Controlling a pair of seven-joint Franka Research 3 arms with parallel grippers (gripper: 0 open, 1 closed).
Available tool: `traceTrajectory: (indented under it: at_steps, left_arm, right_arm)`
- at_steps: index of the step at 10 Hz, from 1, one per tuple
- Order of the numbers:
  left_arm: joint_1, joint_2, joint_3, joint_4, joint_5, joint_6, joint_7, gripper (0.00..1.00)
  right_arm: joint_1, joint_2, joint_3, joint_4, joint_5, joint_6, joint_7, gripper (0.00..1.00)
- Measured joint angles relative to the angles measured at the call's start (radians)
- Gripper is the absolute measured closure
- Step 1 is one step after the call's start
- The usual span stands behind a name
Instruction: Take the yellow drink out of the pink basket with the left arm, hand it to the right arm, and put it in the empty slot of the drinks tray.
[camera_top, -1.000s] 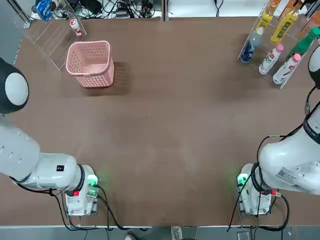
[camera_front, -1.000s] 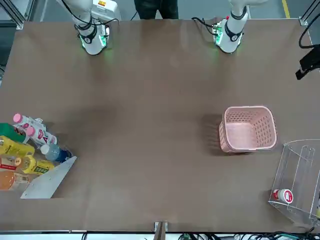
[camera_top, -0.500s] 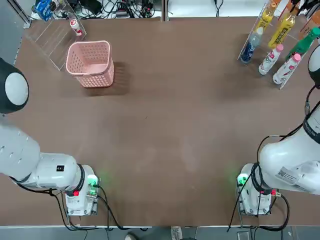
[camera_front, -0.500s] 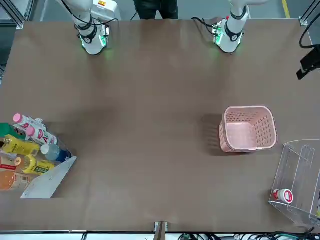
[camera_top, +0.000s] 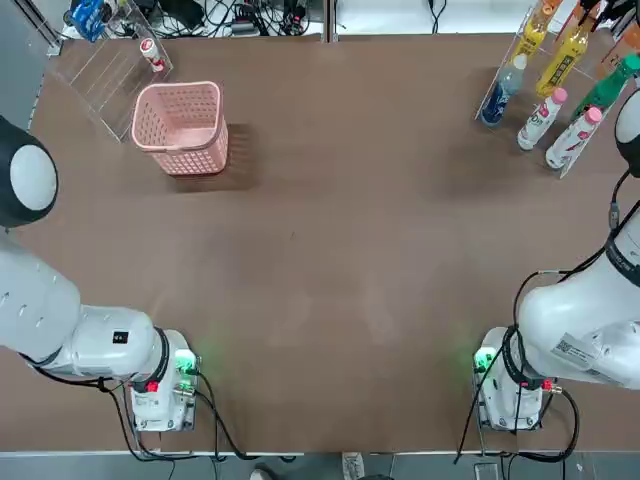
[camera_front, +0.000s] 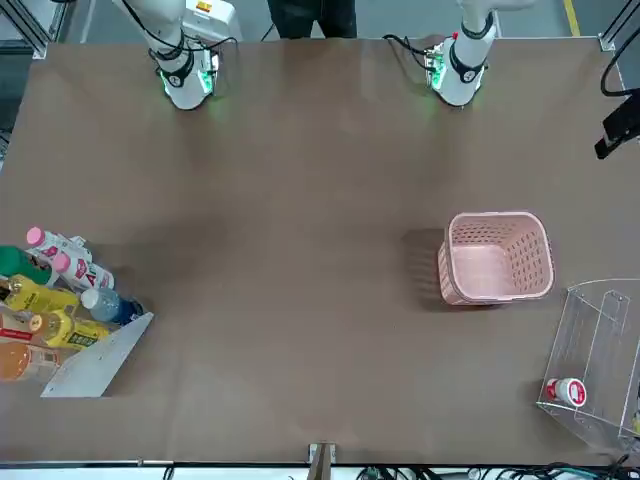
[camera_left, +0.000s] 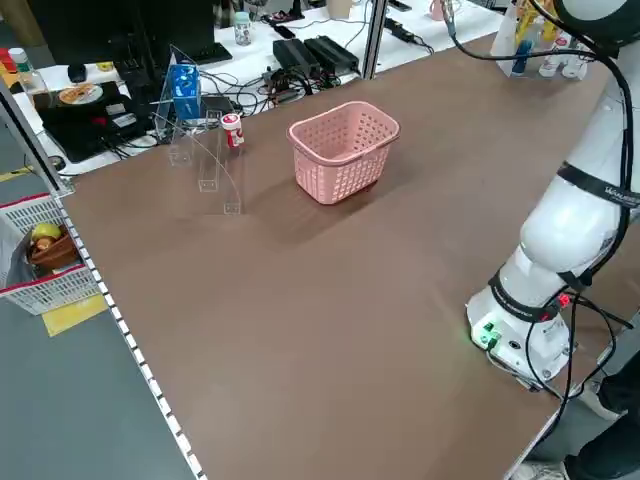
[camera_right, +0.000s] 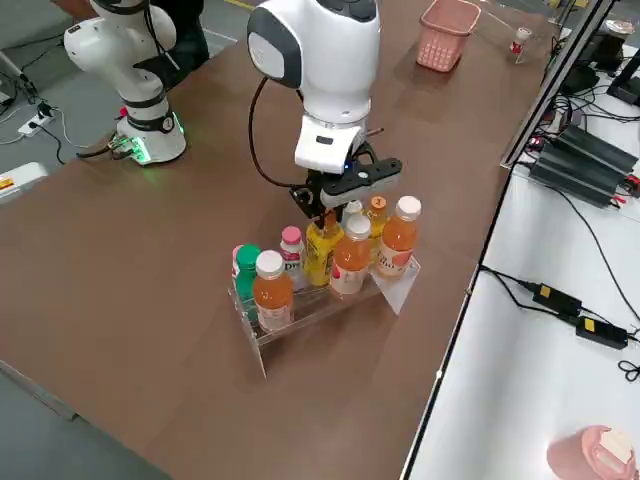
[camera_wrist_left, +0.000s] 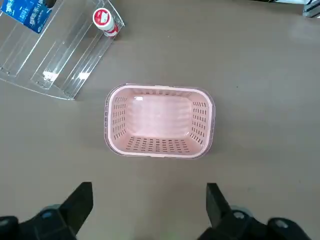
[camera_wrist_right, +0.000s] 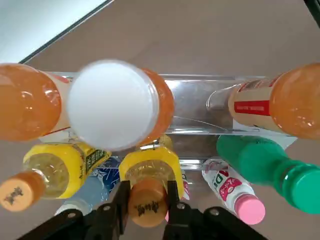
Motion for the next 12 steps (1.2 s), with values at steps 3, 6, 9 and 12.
traceTrajectory:
  at_steps: [3, 6, 9, 12]
  left_arm:
    - [0.001, 0.000, 0.003, 0.000, 0.000, 0.000, 0.001, 0.00]
    - [0.010, 0.000, 0.004, 0.000, 0.000, 0.000, 0.042, 0.00]
    - [0.010, 0.000, 0.004, 0.000, 0.000, 0.000, 0.045, 0.00]
    - [0.010, 0.000, 0.004, 0.000, 0.000, 0.000, 0.045, 0.00]
  right_arm:
    - [0.000, 0.010, 0.000, -0.008, 0.000, 0.019, 0.000, 0.66]
    - [-0.001, 0.023, 0.000, -0.011, 0.000, 0.026, 0.000, 0.66]
    - [-0.001, 0.022, 0.000, -0.008, -0.001, 0.029, 0.000, 0.54]
    - [-0.001, 0.021, 0.000, 0.002, -0.001, 0.029, 0.000, 0.37]
